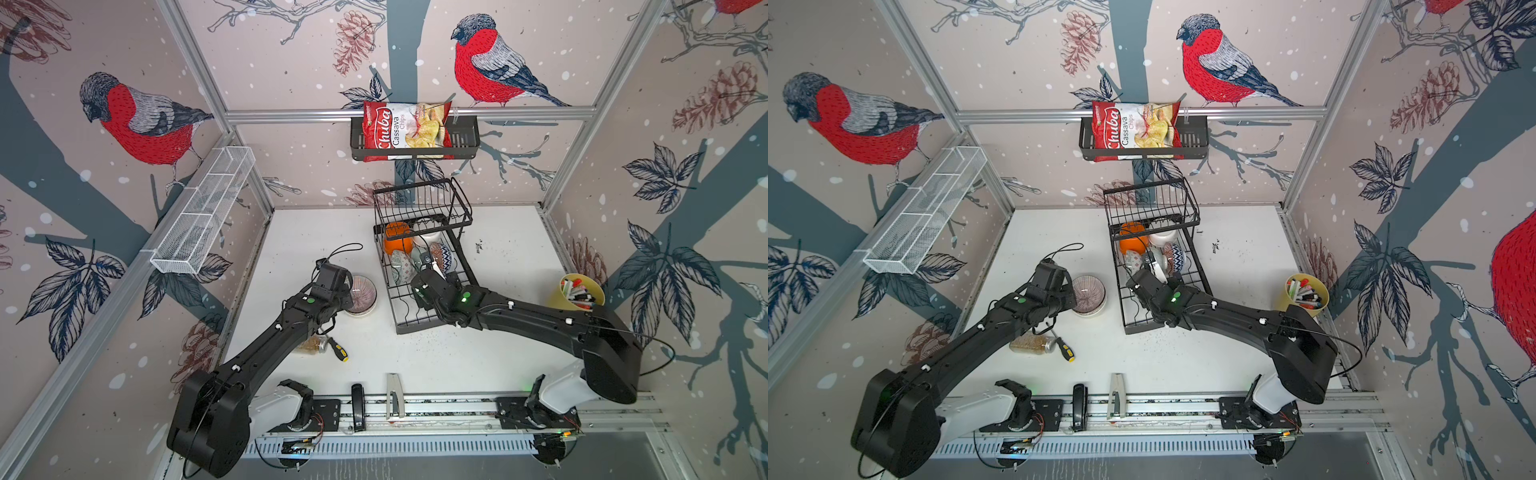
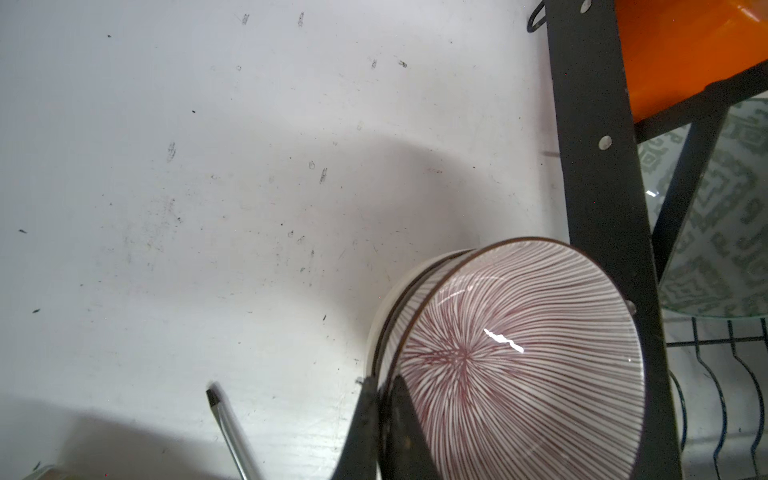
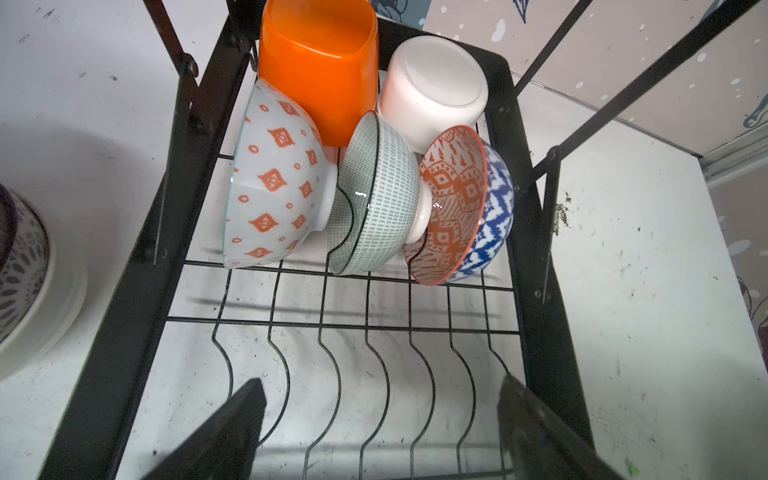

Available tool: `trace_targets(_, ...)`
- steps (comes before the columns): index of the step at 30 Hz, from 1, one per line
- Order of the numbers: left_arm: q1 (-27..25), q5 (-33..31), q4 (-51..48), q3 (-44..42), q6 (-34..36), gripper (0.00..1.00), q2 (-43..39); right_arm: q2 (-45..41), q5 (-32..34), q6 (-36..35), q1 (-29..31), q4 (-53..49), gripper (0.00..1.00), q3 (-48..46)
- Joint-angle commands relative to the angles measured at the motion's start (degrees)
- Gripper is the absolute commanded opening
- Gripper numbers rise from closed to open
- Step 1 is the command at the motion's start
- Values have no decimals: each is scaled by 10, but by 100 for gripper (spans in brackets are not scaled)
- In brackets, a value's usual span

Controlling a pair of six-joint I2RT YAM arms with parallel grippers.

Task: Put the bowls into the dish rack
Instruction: 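Lift the purple-striped bowl with the left gripper while the right gripper reaches toward it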

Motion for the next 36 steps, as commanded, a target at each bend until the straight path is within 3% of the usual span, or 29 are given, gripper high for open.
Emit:
trace_targets(1, 0, 3, 3, 5, 9, 0, -8, 5, -3, -5, 0, -1, 88, 7)
trace_targets(15, 1, 20, 22, 7, 24, 0, -61, 9, -29, -8, 3, 4, 87, 33)
trace_targets(25, 1, 70, 59, -8, 59, 0, -115, 8, -111, 1, 17, 13, 87, 85)
trace_targets(36, -5, 116, 80, -12, 55, 0, -132, 31, -193, 4, 35, 27, 76, 134)
